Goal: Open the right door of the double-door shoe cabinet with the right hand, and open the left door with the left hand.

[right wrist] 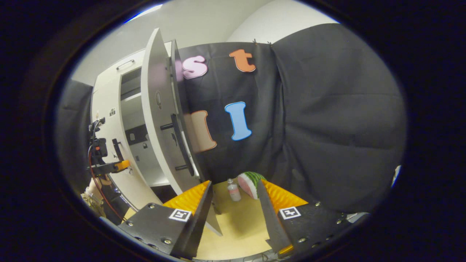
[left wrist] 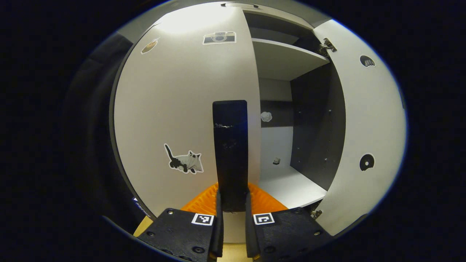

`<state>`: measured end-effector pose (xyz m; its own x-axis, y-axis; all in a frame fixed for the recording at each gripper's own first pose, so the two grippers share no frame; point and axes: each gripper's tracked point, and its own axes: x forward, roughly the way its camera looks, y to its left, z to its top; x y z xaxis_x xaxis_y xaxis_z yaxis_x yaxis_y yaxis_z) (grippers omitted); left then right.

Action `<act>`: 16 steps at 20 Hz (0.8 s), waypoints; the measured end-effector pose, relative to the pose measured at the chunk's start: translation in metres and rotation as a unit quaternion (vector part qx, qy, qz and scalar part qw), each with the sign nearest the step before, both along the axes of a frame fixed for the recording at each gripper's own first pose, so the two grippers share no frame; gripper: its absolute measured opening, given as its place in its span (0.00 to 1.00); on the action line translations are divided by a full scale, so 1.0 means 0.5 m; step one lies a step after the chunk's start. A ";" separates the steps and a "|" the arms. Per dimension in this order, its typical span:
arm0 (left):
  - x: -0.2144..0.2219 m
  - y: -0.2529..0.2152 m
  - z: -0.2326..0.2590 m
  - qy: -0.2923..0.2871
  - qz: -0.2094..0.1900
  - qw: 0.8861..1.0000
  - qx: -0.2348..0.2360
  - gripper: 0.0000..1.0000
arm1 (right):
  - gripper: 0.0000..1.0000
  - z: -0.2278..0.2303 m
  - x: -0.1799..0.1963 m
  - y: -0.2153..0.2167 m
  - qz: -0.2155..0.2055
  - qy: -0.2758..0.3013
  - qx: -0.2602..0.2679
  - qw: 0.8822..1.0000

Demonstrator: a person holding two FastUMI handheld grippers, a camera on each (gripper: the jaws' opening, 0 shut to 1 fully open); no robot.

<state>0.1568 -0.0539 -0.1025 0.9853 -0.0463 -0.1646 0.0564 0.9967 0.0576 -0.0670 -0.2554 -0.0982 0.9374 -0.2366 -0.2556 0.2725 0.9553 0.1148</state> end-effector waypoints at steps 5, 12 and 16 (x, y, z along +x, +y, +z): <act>-0.037 0.008 0.005 0.000 -0.019 1.000 -0.007 0.23 | 0.77 0.003 -0.017 0.028 0.010 -0.005 0.011 1.000; -0.055 0.021 0.007 0.003 -0.035 0.999 -0.013 0.24 | 0.77 -0.003 -0.015 0.065 0.034 0.001 0.006 0.999; -0.075 0.030 0.008 0.006 -0.043 0.999 -0.020 0.23 | 0.77 -0.016 -0.009 0.078 0.041 0.003 0.017 0.999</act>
<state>0.1192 -0.0390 -0.0985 0.9753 -0.1381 -0.1726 0.1430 0.9896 0.0161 -0.0714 -0.2166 -0.1062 0.9519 -0.1501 -0.2671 0.1939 0.9701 0.1462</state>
